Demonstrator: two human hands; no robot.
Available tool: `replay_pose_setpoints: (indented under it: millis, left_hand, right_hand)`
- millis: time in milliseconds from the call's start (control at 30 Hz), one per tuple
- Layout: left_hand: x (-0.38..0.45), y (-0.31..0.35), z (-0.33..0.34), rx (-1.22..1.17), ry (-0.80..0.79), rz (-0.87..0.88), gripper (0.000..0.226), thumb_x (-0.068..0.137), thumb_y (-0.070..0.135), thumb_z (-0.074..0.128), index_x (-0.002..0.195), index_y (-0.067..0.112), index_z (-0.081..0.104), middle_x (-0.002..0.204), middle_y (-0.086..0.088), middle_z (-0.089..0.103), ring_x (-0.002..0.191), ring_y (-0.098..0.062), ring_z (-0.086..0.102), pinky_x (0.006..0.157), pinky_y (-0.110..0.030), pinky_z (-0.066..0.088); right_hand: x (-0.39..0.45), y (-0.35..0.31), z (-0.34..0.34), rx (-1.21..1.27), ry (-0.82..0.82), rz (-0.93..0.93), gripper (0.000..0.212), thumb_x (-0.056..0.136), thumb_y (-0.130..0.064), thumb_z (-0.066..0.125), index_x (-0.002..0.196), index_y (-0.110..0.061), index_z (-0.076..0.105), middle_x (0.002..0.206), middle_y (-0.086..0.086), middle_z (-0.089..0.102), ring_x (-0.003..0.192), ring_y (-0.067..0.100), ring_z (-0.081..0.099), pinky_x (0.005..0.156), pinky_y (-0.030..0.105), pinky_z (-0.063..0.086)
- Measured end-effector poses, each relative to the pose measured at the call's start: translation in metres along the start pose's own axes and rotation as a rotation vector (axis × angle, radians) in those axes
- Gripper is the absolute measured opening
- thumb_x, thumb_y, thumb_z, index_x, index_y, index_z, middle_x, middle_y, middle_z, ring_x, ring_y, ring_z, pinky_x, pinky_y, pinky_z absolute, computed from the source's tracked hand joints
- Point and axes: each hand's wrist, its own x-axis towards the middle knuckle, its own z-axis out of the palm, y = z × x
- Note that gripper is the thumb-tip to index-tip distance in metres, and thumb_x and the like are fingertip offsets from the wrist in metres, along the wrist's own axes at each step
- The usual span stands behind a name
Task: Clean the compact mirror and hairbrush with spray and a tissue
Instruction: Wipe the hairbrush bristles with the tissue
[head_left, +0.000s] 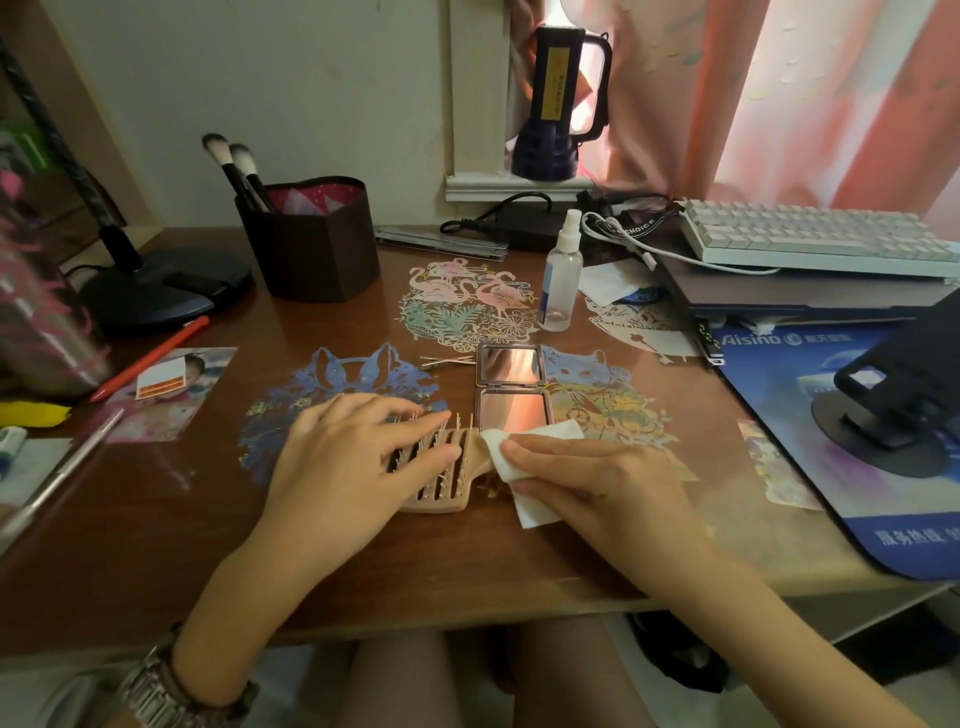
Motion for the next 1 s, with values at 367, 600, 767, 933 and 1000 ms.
replay_pose_setpoints:
  millis: [367, 600, 767, 933, 1000]
  left_hand:
    - [0.000, -0.001, 0.001, -0.020, 0.016, 0.006, 0.060, 0.074, 0.076, 0.018, 0.125, 0.057, 0.042, 0.130, 0.027, 0.046, 0.126, -0.001, 0.031, 0.102, -0.030, 0.014]
    - [-0.001, -0.001, 0.000, -0.024, 0.021, 0.008, 0.062, 0.073, 0.076, 0.018, 0.125, 0.055, 0.044, 0.129, 0.026, 0.048, 0.126, -0.003, 0.033, 0.103, -0.032, 0.016]
    - [0.000, -0.001, -0.001, -0.020, 0.012, 0.005, 0.062, 0.072, 0.076, 0.017, 0.125, 0.056, 0.042, 0.130, 0.026, 0.047, 0.126, -0.001, 0.032, 0.105, -0.033, 0.016]
    - [0.000, -0.001, -0.002, -0.059, -0.001, -0.011, 0.065, 0.070, 0.078, 0.016, 0.125, 0.057, 0.043, 0.130, 0.027, 0.046, 0.127, -0.001, 0.031, 0.106, -0.035, 0.016]
    - [0.000, 0.000, -0.003, -0.055, -0.002, -0.006, 0.068, 0.069, 0.078, 0.014, 0.125, 0.056, 0.044, 0.130, 0.026, 0.046, 0.127, -0.003, 0.032, 0.106, -0.035, 0.016]
  right_hand:
    - [-0.008, 0.012, -0.016, 0.039, -0.034, -0.026, 0.034, 0.083, -0.031, 0.065, 0.116, -0.038, 0.062, 0.118, -0.025, 0.058, 0.106, -0.002, 0.060, 0.074, 0.028, 0.057]
    - [-0.026, 0.029, -0.046, 0.132, -0.124, 0.051, 0.032, 0.084, -0.041, 0.057, 0.115, -0.035, 0.063, 0.121, -0.017, 0.060, 0.108, -0.005, 0.058, 0.088, 0.020, 0.051]
    - [-0.032, 0.032, -0.058, 0.136, -0.166, 0.094, 0.034, 0.083, -0.041, 0.056, 0.112, -0.028, 0.066, 0.121, -0.013, 0.061, 0.111, -0.011, 0.053, 0.093, 0.008, 0.041]
    - [-0.026, 0.027, -0.068, 0.386, -0.087, 0.340, 0.026, 0.077, -0.038, 0.068, 0.103, -0.034, 0.070, 0.102, -0.018, 0.071, 0.094, 0.001, 0.066, 0.078, 0.008, 0.048]
    - [-0.021, 0.026, -0.071, 0.458, -0.024, 0.419, 0.024, 0.074, -0.031, 0.070, 0.095, -0.041, 0.071, 0.085, -0.009, 0.075, 0.076, 0.016, 0.067, 0.063, 0.021, 0.052]
